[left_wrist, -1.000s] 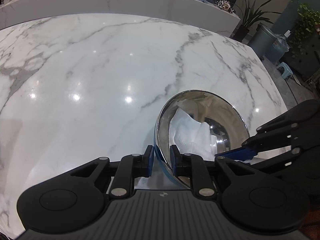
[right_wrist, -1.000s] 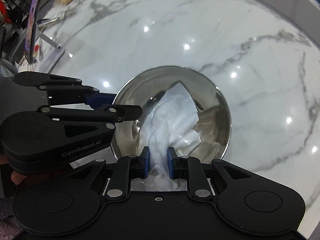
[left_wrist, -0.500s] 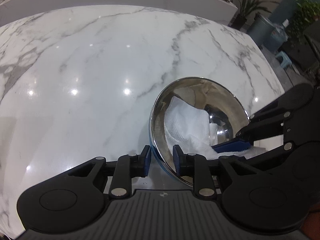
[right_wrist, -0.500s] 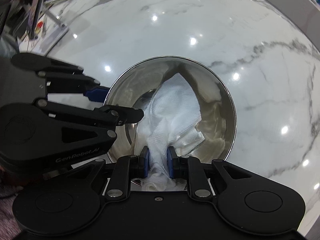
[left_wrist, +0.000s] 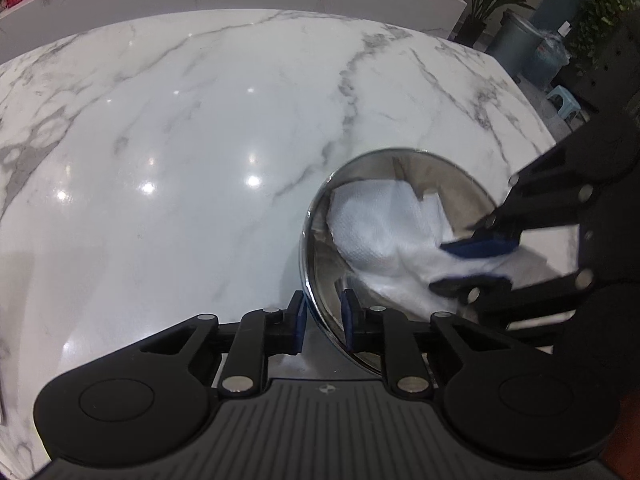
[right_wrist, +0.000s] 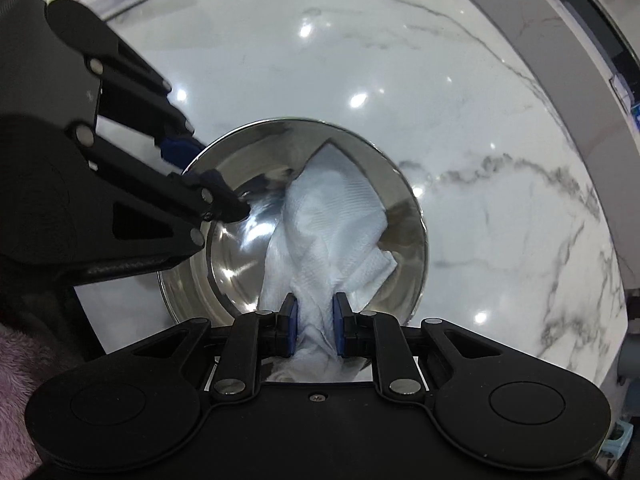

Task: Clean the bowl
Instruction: 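Wipe the cloth around the bowl interior with the right gripper while the left gripper holds the rim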

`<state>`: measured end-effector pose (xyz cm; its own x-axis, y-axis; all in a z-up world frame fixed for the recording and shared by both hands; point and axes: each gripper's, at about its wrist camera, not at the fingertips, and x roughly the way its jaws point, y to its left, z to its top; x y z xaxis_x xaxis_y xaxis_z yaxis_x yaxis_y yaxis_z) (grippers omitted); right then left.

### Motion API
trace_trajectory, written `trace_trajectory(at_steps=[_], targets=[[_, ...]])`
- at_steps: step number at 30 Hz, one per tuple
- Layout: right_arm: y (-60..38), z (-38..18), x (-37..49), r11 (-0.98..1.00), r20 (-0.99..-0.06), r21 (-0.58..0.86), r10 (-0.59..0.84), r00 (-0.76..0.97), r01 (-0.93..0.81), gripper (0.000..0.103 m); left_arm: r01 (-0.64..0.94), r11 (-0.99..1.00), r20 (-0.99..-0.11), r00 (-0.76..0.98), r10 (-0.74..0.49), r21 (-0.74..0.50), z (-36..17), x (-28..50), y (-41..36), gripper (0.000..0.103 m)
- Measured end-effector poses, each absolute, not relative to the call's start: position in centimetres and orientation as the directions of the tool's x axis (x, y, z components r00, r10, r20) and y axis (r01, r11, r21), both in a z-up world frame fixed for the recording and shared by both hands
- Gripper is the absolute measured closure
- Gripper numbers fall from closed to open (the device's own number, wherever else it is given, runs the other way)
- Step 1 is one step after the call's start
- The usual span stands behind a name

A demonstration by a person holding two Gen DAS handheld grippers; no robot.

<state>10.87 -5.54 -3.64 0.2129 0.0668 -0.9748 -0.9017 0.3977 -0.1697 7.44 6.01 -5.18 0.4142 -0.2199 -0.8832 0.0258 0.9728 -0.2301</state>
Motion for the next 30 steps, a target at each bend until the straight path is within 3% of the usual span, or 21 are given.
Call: trace_trajectory(at_steps=[3,5,7,10,14,19,26,30], targets=[[-5.1,-4.2,11.0,0.415,-0.975,-0.153,0.082,0.205,-0.897,0.088,0.005,0.971,-0.892,0.395,-0.221,-0.239,-5.2,7.3,6.0,0.076],[-5.4,-4.1,11.1,0.423,-0.975,-0.147,0.089,0.202,-0.894,0.088,-0.012,0.968,-0.9,0.372,-0.228,-0.25,-5.3,7.1,5.9,0.063],[-5.5,-4.1,11.2,0.435,-0.976,-0.132,0.097,0.192,-0.891,0.088,-0.026,0.954,-0.896,0.352,-0.271,-0.299,-5.5,6.7,6.0,0.058],[-5.5,-4.1,11.4,0.455,-0.979,-0.106,0.11,0.174,-0.884,0.088,-0.042,0.945,-0.89,0.353,-0.29,-0.325,-5.4,6.4,6.2,0.058],[-5.6,-4.1,11.6,0.481,-0.98,-0.072,0.127,0.151,-0.874,0.087,-0.043,0.945,-0.884,0.369,-0.287,-0.325,-4.6,6.5,6.4,0.078],[-5.8,-4.1,11.8,0.512,-0.981,-0.028,0.15,0.122,-0.858,0.087,-0.043,0.955,-0.89,0.377,-0.257,-0.293,-4.3,7.1,6.4,0.086],[-5.6,-5.1,12.3,0.559,-0.952,0.222,0.3,-0.055,-0.799,0.087,-0.02,0.975,-0.902,0.385,-0.195,-0.22,-4.0,7.8,5.5,0.095],[-5.5,-5.1,12.1,0.547,-0.96,0.193,0.278,-0.041,-0.815,0.087,0.006,0.984,-0.907,0.388,-0.166,-0.177,-3.9,7.9,4.9,0.095]])
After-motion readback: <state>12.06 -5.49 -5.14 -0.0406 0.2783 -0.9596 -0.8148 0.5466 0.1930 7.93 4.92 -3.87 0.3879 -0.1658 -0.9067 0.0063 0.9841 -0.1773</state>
